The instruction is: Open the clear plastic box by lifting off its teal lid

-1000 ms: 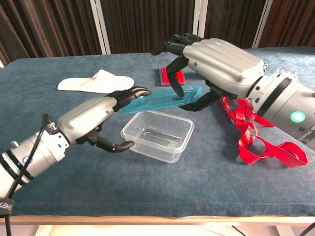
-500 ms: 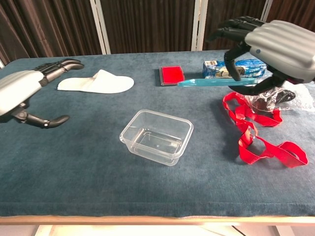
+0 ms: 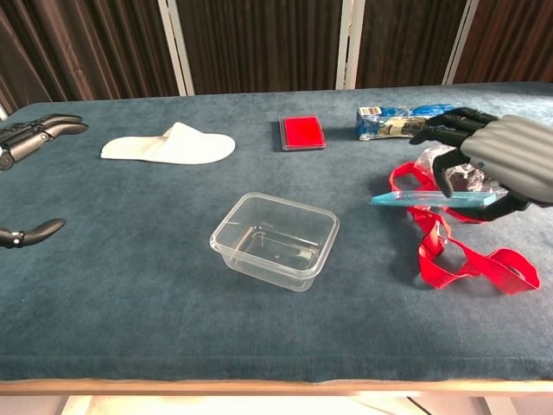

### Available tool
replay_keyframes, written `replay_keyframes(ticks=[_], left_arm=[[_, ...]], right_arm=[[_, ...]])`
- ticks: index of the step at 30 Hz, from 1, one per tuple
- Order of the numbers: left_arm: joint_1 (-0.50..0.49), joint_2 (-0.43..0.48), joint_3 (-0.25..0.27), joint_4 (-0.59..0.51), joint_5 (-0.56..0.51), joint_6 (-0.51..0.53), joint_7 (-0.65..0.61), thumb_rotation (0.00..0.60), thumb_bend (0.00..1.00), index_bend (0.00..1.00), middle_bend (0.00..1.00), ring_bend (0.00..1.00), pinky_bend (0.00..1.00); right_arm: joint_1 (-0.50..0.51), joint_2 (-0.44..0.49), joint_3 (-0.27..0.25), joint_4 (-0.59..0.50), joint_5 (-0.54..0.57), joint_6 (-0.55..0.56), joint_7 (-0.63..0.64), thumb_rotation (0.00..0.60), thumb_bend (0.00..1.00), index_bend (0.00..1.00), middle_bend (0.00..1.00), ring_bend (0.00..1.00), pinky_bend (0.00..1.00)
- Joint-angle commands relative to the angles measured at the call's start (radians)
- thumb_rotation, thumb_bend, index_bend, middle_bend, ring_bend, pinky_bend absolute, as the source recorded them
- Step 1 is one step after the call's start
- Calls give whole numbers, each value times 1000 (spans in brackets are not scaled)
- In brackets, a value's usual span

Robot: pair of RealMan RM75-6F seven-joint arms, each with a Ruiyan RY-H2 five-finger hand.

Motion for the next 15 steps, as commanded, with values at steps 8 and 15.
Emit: replay_keyframes(ticks=[8,15], left_arm=[[63,53,4,-41,9,69,-12,600,319,0,0,0,0],[137,167,43,-164,-7,83,35,600,317,0,0,0,0]], right_arm=[[-9,152,-35,-228,19,-76,-26,600,191,0,44,0,0],[-24,383,-108,-524,55,-200,-140,600,114,0,0,0,0]])
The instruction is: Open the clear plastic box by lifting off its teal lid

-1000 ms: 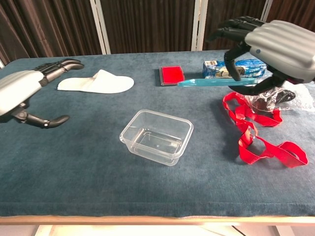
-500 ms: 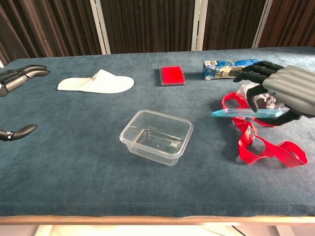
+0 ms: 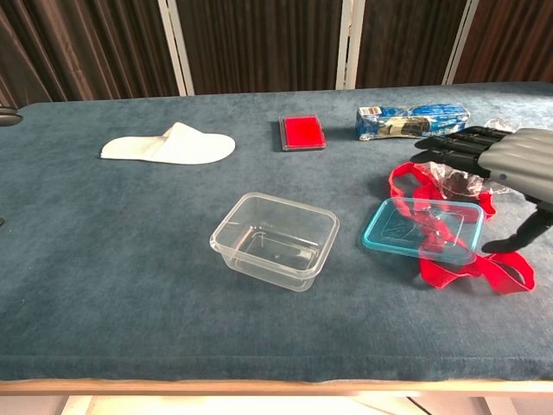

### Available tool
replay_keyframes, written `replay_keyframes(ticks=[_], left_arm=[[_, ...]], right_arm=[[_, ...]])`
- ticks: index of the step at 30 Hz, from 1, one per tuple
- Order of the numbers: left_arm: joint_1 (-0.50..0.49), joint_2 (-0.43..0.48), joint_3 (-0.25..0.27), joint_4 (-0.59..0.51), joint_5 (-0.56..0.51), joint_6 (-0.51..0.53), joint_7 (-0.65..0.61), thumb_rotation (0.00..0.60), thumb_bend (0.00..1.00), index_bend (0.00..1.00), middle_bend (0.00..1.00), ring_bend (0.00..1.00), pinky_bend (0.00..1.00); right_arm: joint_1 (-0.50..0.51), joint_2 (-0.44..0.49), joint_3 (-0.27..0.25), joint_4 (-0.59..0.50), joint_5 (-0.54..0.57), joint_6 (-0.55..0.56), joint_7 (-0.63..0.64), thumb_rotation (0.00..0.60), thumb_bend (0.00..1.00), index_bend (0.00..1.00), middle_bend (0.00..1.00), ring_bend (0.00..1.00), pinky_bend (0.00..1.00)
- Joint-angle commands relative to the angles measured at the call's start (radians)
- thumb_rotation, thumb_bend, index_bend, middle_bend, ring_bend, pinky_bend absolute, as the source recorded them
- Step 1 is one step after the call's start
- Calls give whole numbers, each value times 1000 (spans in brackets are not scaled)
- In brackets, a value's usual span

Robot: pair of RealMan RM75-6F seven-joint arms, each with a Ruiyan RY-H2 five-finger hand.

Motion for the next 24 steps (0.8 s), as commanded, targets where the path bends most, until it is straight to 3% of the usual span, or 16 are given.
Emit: replay_keyframes(ticks=[1,5,9,10,13,18,24], left_arm=[[50,75,29,-88,-8,17,43,600,317,0,0,0,0],[118,162,64,-214,-12,58,145,600,316,0,0,0,0],[202,225,79,-328,-65,104,300,600,344,0,0,0,0],[222,229,74,-350,-82,118,325,600,348,0,0,0,0],[247,206,52,-322,-77,154,298,600,352,0,0,0,0],[250,210,35,-285,-83,127,236,600,352,0,0,0,0],[254,209,10,-280,-84,109,241,600,351,0,0,0,0]], right_arm=[[-16,173,-65,-204,36,-99,-92,600,106,0,0,0,0],[-63,297,-96,-358,38,-54,-91,600,87,0,0,0,0],[-216,359,-88,-417,28,220,-87,600,83,0,0,0,0],[-281,345,-72,-413,53,321,-104,600,83,0,0,0,0],[-411,275,-30,-381,141,492,-108,600,83,0,0,0,0],[-459,235,-13,-302,184,492,-34,600,83,0,0,0,0],[-461,239,11,-297,183,458,-8,600,83,0,0,0,0]])
